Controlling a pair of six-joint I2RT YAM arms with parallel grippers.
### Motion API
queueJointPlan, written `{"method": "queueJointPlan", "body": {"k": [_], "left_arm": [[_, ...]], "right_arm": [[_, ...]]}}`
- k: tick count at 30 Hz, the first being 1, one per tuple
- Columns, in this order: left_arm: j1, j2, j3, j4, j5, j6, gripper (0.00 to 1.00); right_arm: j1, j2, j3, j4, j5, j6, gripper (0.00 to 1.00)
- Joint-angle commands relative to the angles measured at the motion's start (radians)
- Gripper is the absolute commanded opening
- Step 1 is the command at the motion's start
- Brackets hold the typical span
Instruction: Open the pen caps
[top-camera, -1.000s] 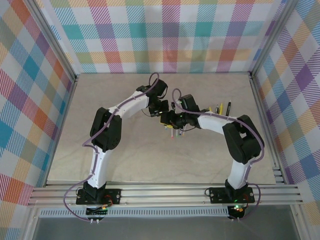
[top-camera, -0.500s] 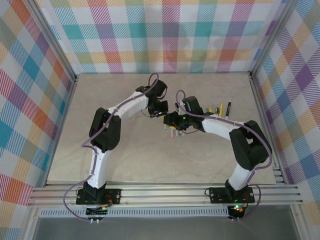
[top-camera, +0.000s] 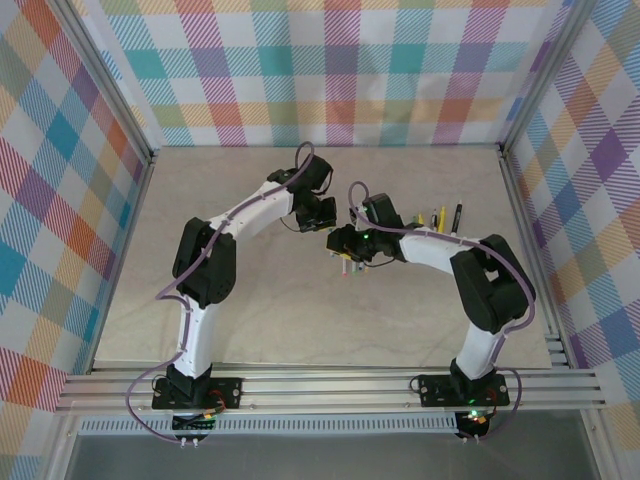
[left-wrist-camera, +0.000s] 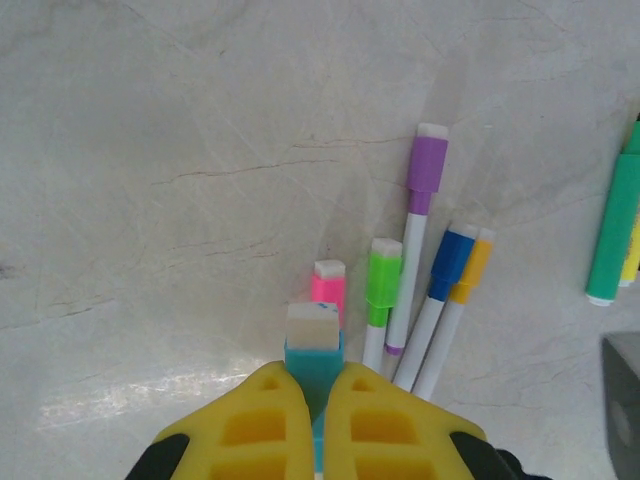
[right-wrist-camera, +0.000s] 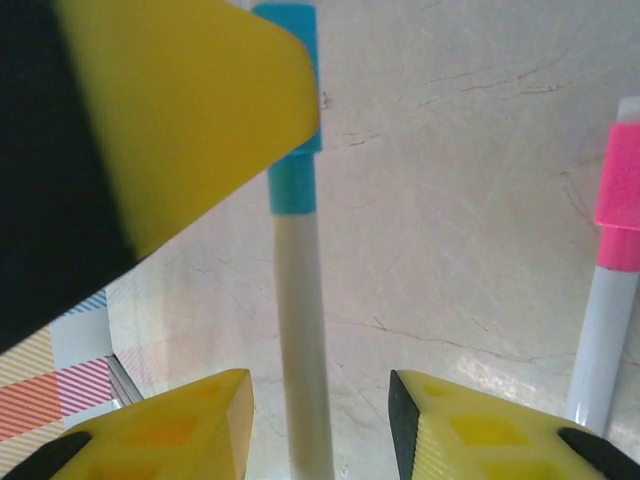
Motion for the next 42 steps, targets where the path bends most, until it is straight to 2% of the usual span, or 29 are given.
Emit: {"method": "queueJointPlan", "body": {"k": [1, 4, 8, 9, 13, 14, 16, 19, 22, 31, 34, 37, 38, 42], "left_arm": [[-0.008, -0.053, -0.003, 0.001, 0.026, -0.01, 0.0], [-0.009, -0.056, -0.005, -0.004, 0.029, -0.008, 0.0], [-0.01, -0.06, -0.019, -0.006, 0.02, -0.005, 0.0], [-0.01, -0.063, -0.023, -0.004, 0.018, -0.005, 0.0], [-0.009, -0.069, -0.042, 0.0, -0.005, -0.015, 0.0], [-0.009, -0.072, -0.05, 0.003, -0.014, -0.019, 0.07], [-0.009, -0.081, -0.066, 0.017, -0.024, -0.029, 0.27], [-0.009, -0.083, -0.073, 0.025, -0.031, -0.038, 0.37], [-0.009, -0.075, -0.068, 0.026, -0.026, -0.042, 0.38], [-0.009, -0.039, -0.034, 0.019, -0.022, -0.053, 0.36], [-0.009, -0.033, -0.025, 0.022, -0.022, -0.055, 0.27], [-0.009, -0.02, -0.005, 0.018, -0.024, -0.055, 0.05], [-0.009, -0.013, 0.004, 0.014, -0.027, -0.053, 0.0], [0.0, 0.015, 0.044, 0.001, -0.065, -0.053, 0.0]], "right_arm": [[-0.004, 0.029, 0.044, 0.003, -0.01, -0.003, 0.4], [-0.004, 0.04, 0.059, 0.014, -0.017, 0.004, 0.36], [-0.004, 0.042, 0.069, 0.016, -0.024, 0.007, 0.05], [-0.004, 0.038, 0.068, 0.015, -0.024, 0.006, 0.0], [-0.005, 0.018, 0.042, 0.027, -0.042, -0.002, 0.0], [-0.004, 0.011, 0.033, 0.038, -0.052, -0.004, 0.0], [-0.004, -0.004, 0.011, 0.059, -0.067, -0.006, 0.0], [-0.004, -0.023, -0.012, 0.079, -0.09, -0.01, 0.0], [-0.003, -0.033, -0.02, 0.078, -0.1, -0.016, 0.0], [0.003, -0.04, -0.012, 0.082, -0.127, -0.028, 0.0], [0.003, -0.04, -0.015, 0.08, -0.125, -0.028, 0.0], [0.005, -0.046, -0.026, 0.086, -0.124, -0.022, 0.0], [0.005, -0.051, -0.034, 0.094, -0.122, -0.02, 0.0], [0.012, -0.077, -0.066, 0.087, -0.131, -0.015, 0.0]]}}
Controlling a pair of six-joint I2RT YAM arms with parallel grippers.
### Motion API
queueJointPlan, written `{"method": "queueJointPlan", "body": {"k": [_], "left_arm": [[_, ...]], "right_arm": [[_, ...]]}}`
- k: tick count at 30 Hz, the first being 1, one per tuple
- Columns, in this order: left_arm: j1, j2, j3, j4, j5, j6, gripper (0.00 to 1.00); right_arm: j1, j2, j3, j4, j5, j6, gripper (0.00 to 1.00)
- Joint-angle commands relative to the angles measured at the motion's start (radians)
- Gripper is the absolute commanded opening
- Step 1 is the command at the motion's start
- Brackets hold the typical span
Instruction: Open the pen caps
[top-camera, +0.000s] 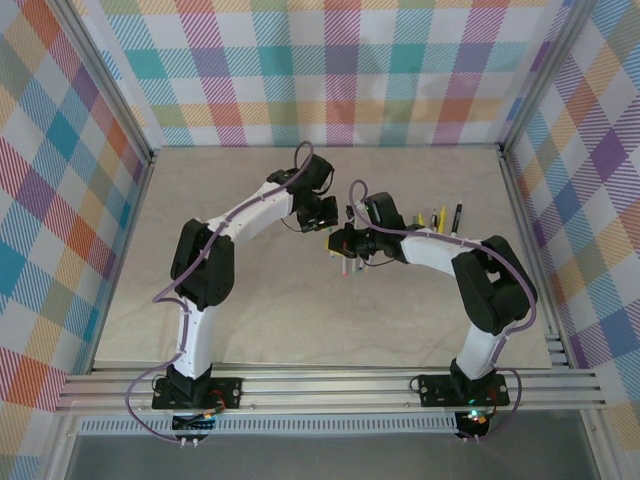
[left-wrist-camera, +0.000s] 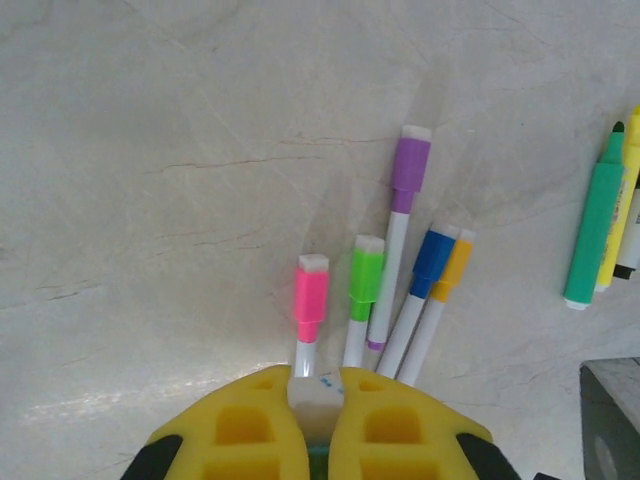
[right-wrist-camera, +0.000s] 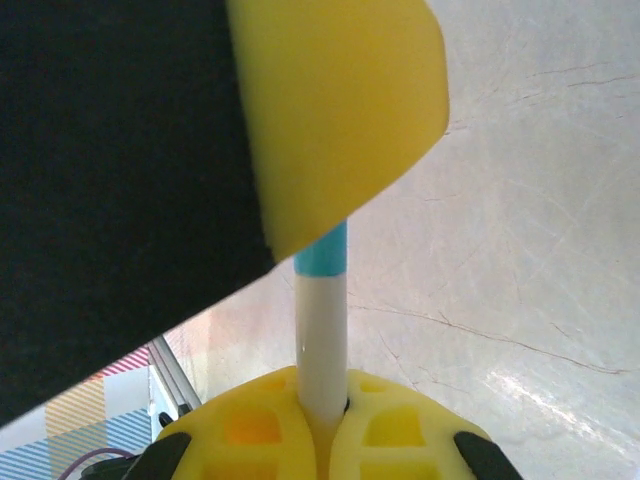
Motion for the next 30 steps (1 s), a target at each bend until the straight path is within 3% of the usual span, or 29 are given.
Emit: {"method": "queueJointPlan", "body": {"k": [1, 8, 13, 20, 25, 30], "left_arm": [[0.019, 0.037, 0.063, -0.012, -0.065, -0.004, 0.0], [0.12, 0.203, 0.379, -0.168, -0.132, 0.041, 0.0], [0.12, 0.23, 0.449, -0.215, -0.148, 0.059, 0.0], [0.137, 0.148, 0.276, -0.257, -0.257, 0.156, 0.0], [0.158, 0.11, 0.146, -0.239, -0.321, 0.182, 0.0], [0.183, 0.108, 0.062, -0.205, -0.343, 0.18, 0.0]], "right_arm": [[0.018, -0.064, -0.049, -0.012, -0.057, -0.009, 0.0], [0.116, -0.429, -0.333, -0.207, -0.101, -0.004, 0.0], [0.068, -0.525, -0.32, -0.352, 0.024, -0.047, 0.0], [-0.133, -0.3, -0.031, -0.627, 0.381, -0.288, 0.0], [-0.169, -0.083, 0.176, -0.73, 0.604, -0.413, 0.0], [-0.185, 0.09, 0.301, -0.805, 0.731, -0.476, 0.0]]}}
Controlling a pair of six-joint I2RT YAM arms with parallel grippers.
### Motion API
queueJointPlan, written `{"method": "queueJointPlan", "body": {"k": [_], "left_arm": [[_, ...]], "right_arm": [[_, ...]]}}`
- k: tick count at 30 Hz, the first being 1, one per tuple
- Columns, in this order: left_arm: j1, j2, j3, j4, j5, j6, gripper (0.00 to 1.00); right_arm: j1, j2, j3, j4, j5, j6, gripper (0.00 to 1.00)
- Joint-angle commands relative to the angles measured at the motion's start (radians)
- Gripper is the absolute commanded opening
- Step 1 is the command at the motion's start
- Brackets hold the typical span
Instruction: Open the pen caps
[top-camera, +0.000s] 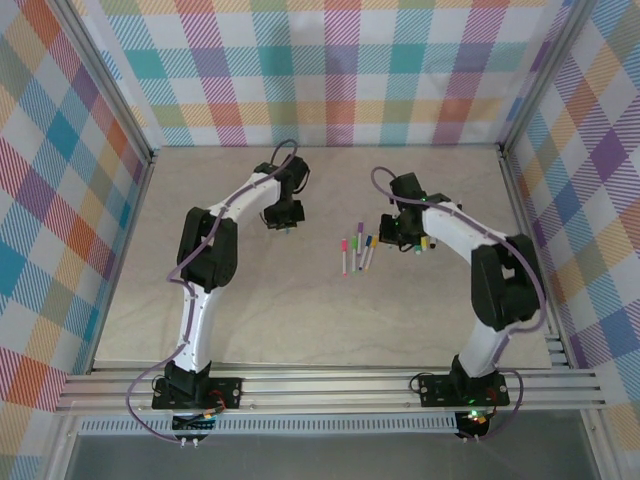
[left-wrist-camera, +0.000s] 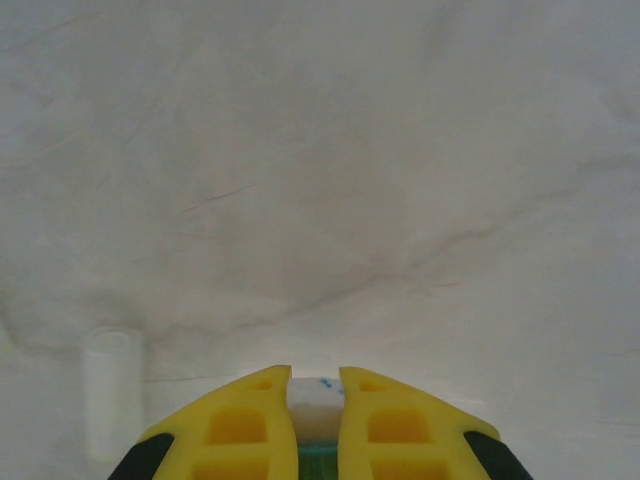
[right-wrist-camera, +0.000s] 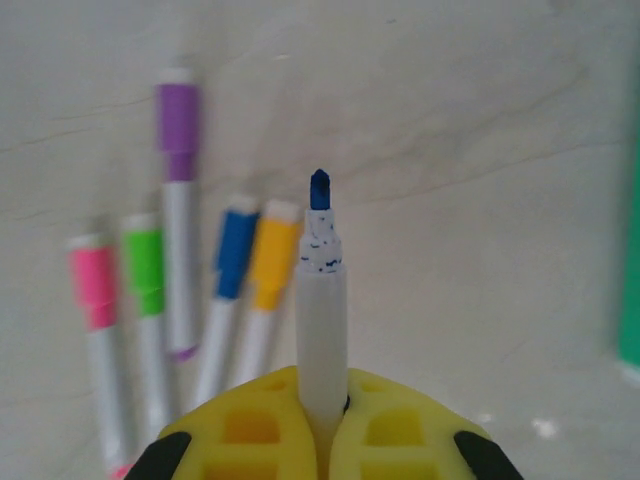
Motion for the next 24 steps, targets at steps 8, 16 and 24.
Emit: {"method": "queueJointPlan", "body": {"k": [8, 16, 24], "left_arm": [[0.028, -0.037, -0.062, 0.02, -0.079, 0.04, 0.13], [0.028, -0.043, -0.055, 0.023, -0.074, 0.035, 0.22], [0.025, -0.096, -0.052, 0.014, -0.076, 0.031, 0.23]], "right_arm": [[-0.011, 0.154, 0.084, -0.157, 0.264, -0.11, 0.06], [-0.011, 0.188, 0.117, -0.243, 0.389, -0.079, 0.31], [-0.008, 0.133, 0.112, -0.269, 0.425, -0.063, 0.32]]}}
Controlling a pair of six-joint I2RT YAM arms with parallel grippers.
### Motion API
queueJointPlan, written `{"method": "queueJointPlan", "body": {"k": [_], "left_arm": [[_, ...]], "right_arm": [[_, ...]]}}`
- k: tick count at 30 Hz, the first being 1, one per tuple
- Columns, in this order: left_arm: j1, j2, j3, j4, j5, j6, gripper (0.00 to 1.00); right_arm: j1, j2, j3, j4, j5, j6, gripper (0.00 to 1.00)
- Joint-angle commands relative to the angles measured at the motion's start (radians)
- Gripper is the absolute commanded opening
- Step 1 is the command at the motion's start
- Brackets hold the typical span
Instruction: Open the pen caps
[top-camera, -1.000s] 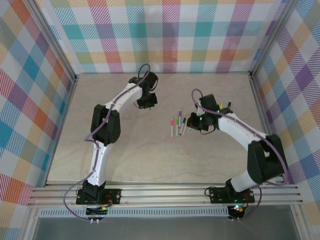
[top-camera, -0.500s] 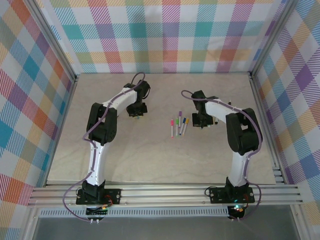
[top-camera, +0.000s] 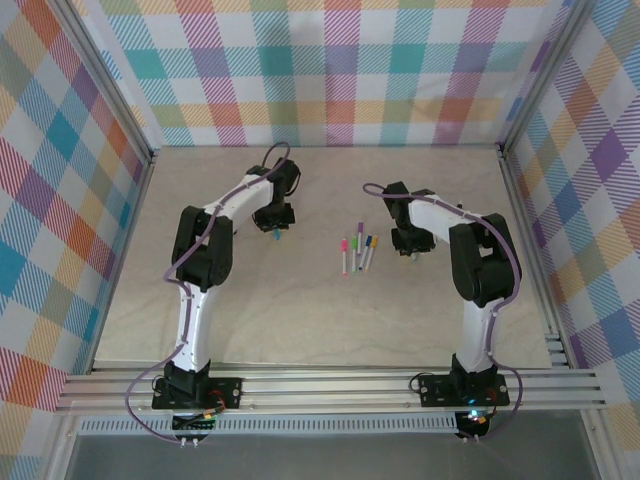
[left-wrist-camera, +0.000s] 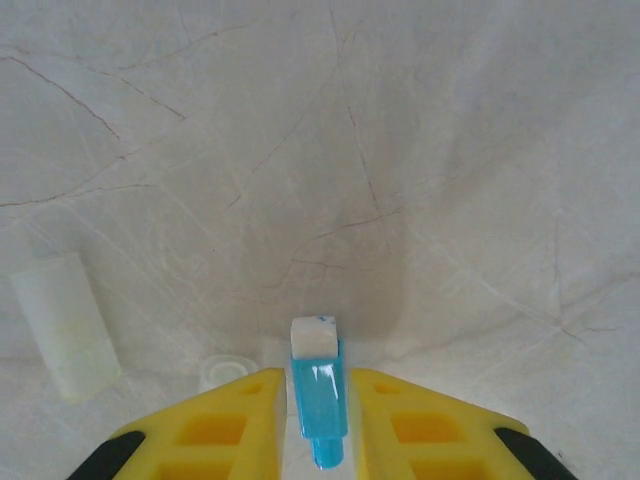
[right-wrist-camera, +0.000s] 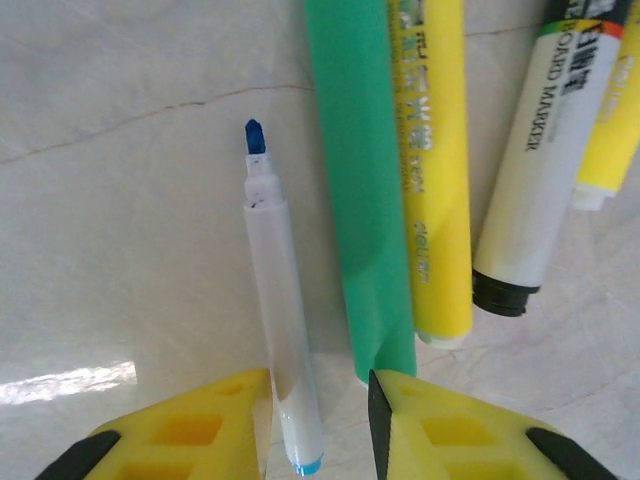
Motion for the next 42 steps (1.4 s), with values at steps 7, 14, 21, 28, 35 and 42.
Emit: {"method": "queueJointPlan", "body": {"k": [7, 14, 21, 28, 35, 42], "left_arm": [[-0.033, -0.189, -0.027, 0.012, 0.005, -0.012, 0.23], [-0.139, -0.25, -0.098, 0.147, 0.127, -0.063, 0.24], [-0.258, -0.127, 0.027, 0.123, 0.072, -0.069, 0.52], [-0.315, 0.014, 0.162, 0.054, 0.024, -0.082, 0.51], [-0.333, 0.102, 0.222, 0.017, -0.012, -0.078, 0.49], [-0.347, 0.128, 0.234, 0.02, 0.004, -0.081, 0.47]], "right_arm": [[0.016, -0.304, -0.067, 0.076, -0.27, 0.041, 0.34], [0.018, -0.542, -0.325, 0.37, -0.681, 0.219, 0.46], [0.029, -0.573, -0.396, 0.374, -0.663, 0.248, 0.47], [0.028, -0.601, -0.409, 0.366, -0.623, 0.24, 0.47], [0.028, -0.592, -0.407, 0.37, -0.629, 0.237, 0.46], [0.027, -0.587, -0.404, 0.368, -0.626, 0.232, 0.44]]}}
